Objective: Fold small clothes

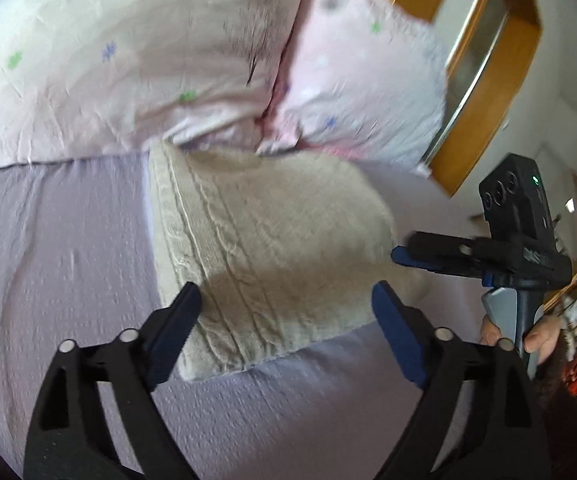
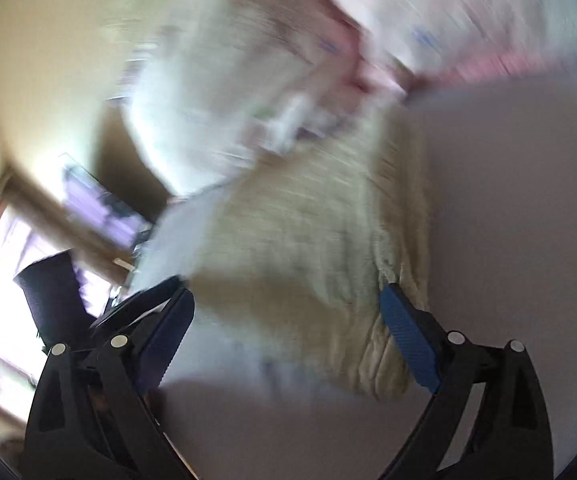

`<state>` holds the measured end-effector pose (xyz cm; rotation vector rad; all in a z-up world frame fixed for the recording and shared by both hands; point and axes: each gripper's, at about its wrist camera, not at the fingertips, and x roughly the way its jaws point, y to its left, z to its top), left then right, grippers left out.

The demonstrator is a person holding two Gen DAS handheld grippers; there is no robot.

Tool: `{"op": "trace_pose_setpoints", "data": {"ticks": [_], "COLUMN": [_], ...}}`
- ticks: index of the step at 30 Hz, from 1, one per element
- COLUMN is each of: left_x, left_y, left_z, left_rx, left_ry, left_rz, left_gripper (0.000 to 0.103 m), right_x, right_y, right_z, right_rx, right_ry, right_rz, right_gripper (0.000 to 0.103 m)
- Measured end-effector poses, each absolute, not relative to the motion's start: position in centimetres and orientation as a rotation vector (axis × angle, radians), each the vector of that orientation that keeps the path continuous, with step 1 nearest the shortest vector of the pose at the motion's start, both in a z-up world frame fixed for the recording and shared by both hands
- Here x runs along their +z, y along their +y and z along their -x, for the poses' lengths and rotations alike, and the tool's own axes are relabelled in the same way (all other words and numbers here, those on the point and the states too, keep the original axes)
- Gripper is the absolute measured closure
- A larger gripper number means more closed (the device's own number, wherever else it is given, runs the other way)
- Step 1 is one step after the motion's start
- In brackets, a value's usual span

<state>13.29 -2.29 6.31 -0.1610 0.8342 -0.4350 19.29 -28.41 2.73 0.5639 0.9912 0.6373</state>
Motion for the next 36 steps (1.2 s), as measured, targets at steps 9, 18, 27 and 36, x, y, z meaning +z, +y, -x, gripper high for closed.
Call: {"op": "trace_pose_setpoints", "data": {"ticks": [9, 18, 27, 36], "left_x": [6.5, 3.1, 1.5, 1.8], "left_y": [-0.7, 0.1, -1.5, -1.9], "left_z": [-10.3, -10.9, -10.9, -11.0], "left_rx": [-0.225, -0.122, -0.09, -0.078], "left_ry": [0.81, 0.959, 1.01, 0.99], "left_rz": [0.073, 0.052, -0.048, -0.068], "left_gripper": [0.002, 0.002, 0.002, 0.002], "right_x": [6.8, 1.8, 0.9, 0.7], "right_y": [-28.7, -26.4, -24.4, -23.9], "right_z": [-13.1, -11.9, -12.0, -12.1], "right_rx": [0.479, 0.262, 0.24, 0.226], "right_ry": [0.819, 0.985, 1.001, 0.989], "right_rz": [-0.309, -0.033, 0.057, 0.079], "right_gripper": [0.001, 0.001, 0.001, 0.001]}}
